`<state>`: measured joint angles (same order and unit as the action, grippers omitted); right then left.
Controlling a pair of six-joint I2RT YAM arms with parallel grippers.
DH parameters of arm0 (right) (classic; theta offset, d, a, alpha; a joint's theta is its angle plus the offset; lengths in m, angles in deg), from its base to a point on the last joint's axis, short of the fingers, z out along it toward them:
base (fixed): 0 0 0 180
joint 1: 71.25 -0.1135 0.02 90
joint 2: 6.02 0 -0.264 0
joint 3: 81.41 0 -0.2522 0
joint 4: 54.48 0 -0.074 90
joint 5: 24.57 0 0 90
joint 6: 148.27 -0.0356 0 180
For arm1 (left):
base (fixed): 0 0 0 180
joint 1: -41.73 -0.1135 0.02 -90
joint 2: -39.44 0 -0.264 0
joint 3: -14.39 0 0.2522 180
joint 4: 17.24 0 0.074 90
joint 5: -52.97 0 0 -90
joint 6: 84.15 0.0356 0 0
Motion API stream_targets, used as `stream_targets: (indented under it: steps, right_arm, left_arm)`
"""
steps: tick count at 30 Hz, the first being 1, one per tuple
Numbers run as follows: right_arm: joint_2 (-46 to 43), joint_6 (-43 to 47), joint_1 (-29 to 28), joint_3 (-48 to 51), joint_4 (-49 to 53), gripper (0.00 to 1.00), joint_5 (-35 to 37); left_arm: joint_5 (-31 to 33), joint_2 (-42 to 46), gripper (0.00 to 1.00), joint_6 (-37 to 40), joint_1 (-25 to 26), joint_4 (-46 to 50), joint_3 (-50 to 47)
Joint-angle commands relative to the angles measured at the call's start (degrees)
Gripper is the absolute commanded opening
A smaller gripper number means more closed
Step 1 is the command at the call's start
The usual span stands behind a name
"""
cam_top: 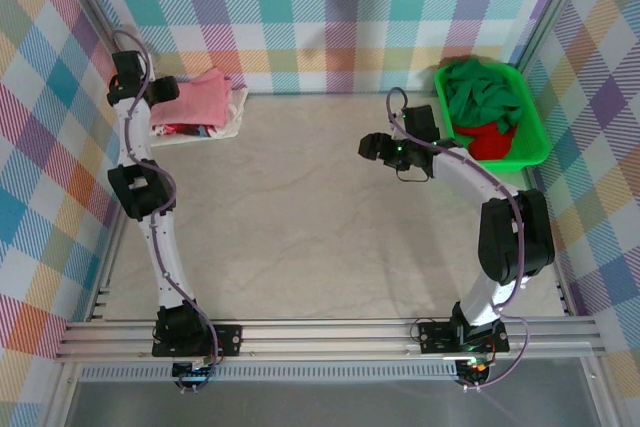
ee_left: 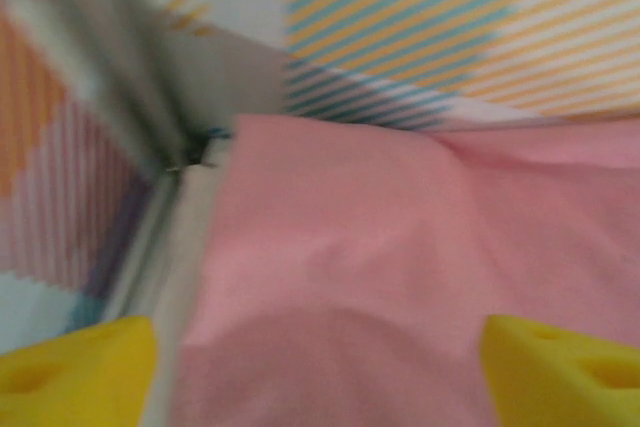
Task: Fold and stack the t-shirts
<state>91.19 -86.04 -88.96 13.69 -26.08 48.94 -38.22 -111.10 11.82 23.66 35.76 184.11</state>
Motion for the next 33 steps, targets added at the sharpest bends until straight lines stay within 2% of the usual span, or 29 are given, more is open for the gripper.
stream_targets:
  steps: [1,3,5,7,11,14,16,18,20,23,25,29,33]
  right_arm:
    - [-1.63,0.82,-0.48,-1.81,-0.91,0.71,0.28]
    - [-2.46,1.81,-0.51,-1.56,-1.26,0.71,2.06]
    - [-4.22,3.82,-0.52,-0.95,-1.54,0.72,5.82]
    - [-7.65,6.45,-0.5,1.23,-3.2,0.82,12.71]
    - [-16.72,12.16,-0.45,10.43,-13.81,0.96,25.95]
    - [-23.85,16.12,-0.22,18.26,-22.71,1.0,35.81]
    - [-28.08,19.61,-0.02,23.14,-27.5,1.0,40.14]
    - [-31.23,21.34,0.42,26.85,-29.4,1.0,43.68]
    - [-33.2,23.33,0.98,29.6,-29.25,1.0,45.15]
    - [-34.35,26.65,1.14,33.73,-28.52,1.0,46.79]
    - [-34.25,27.71,1.43,37.52,-28.57,1.0,47.27]
    - [-31.63,22.76,5.05,43.44,-31.67,1.0,46.22]
    - [-26.57,20.08,8.58,44.42,-35.46,1.0,41.35]
  left_arm:
    - [14.36,10.3,1.0,-4.47,-0.82,5.34,1.38]
    - [14.13,16.02,1.0,-5.84,-0.83,6.63,-1.61]
    - [10.12,24.16,1.0,-7.81,-0.83,4.92,-8.52]
    - [4.2,36.38,1.0,-10.59,-0.3,-3.06,-24.72]
    - [0.0,60.9,1.0,-15.84,3.7,-26.43,-59.59]
    - [0.18,75.45,1.0,-19.93,9.06,-38.68,-81.82]
    - [3.89,83.12,1.0,-21.82,14.41,-49.12,-96.91]
    - [8.06,86.36,1.0,-21.17,19.21,-56.91,-108.24]
    - [9.29,85.91,1.0,-19.52,22.05,-58.63,-114.19]
    - [10.59,84.5,1.0,-16.63,23.77,-49.74,-116.33]
    - [14.71,84.0,1.0,-14.22,24.77,-47.98,-119.58]
    - [20.34,82.91,1.0,-11.53,24.87,-55.71,-128.39]
    - [23.59,78.03,1.0,-9.41,24.78,-56.08,-127.95]
